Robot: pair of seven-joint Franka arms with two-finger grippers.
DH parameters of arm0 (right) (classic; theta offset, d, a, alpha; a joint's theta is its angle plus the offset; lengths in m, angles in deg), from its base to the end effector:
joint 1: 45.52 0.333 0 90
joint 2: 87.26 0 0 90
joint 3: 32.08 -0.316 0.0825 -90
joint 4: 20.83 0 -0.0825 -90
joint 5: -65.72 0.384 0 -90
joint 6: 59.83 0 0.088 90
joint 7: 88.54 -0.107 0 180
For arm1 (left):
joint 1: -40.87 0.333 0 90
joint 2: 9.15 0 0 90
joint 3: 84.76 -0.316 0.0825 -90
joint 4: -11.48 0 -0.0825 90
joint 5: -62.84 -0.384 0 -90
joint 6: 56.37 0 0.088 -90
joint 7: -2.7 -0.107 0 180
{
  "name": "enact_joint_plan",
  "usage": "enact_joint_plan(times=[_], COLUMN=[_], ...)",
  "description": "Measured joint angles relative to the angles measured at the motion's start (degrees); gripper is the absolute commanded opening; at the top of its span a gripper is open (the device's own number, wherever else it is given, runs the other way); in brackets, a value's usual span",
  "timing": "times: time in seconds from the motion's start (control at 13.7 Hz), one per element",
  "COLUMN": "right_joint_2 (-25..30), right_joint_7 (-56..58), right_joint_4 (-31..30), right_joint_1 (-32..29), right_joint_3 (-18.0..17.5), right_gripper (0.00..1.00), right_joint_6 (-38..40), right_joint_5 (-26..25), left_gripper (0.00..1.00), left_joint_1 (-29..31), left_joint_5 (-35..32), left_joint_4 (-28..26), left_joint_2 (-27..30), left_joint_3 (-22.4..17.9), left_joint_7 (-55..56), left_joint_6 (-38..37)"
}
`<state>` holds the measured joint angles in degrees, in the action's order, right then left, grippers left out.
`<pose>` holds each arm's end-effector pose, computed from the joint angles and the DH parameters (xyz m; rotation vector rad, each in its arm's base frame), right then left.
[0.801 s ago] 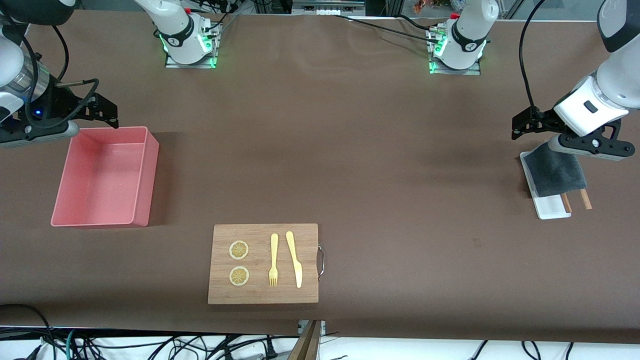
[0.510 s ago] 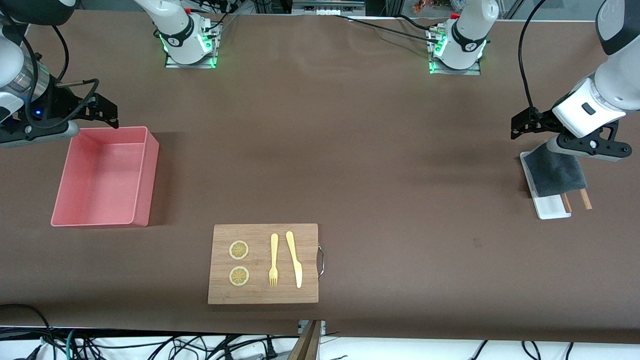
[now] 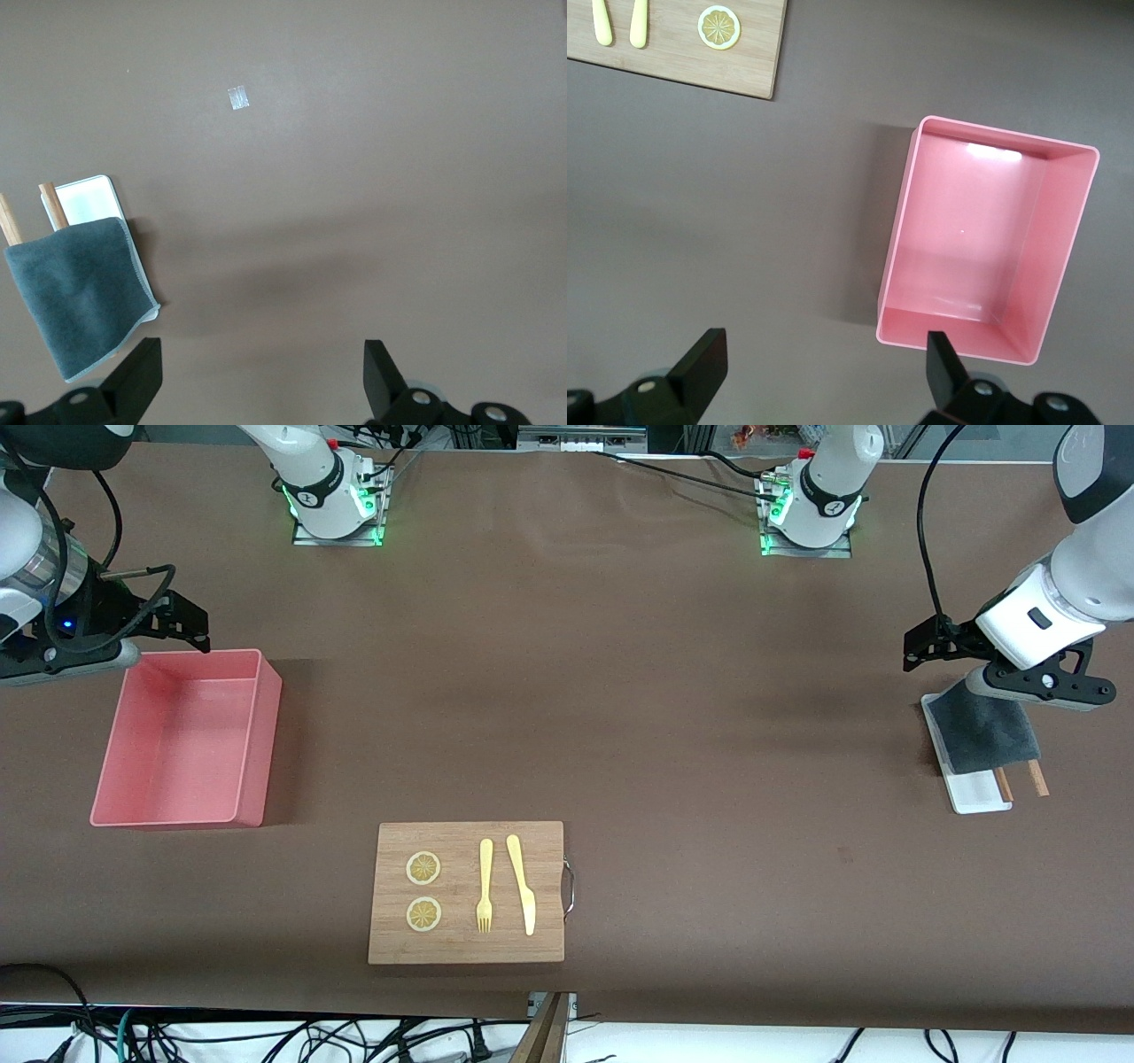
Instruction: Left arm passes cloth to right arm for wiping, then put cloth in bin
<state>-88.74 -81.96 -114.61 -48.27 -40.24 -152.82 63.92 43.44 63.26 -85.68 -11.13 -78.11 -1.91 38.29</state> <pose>0.5621 0.0491 0.5835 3.0963 0.3287 -0.0617 0.5635 -0.0400 0.5530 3.1187 -0.2357 -0.1219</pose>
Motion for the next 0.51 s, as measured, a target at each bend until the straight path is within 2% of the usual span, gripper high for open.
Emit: enact_joint_plan(times=[0.51], right_joint_2=[0.0], right_joint_7=[0.0], right_joint_4=[0.0], right_joint_1=[0.0], right_joint_3=[0.0], right_gripper=[0.99], right_joint_6=[0.0], right_joint_5=[0.0], left_gripper=[1.0], left_joint_1=[2.3], left_joint_5=[0.0], left_joint_4=[-0.1], left_joint_2=[-1.0], left_joint_3=[-0.3], left_joint_7=[-0.6], left_joint_6=[-0.3])
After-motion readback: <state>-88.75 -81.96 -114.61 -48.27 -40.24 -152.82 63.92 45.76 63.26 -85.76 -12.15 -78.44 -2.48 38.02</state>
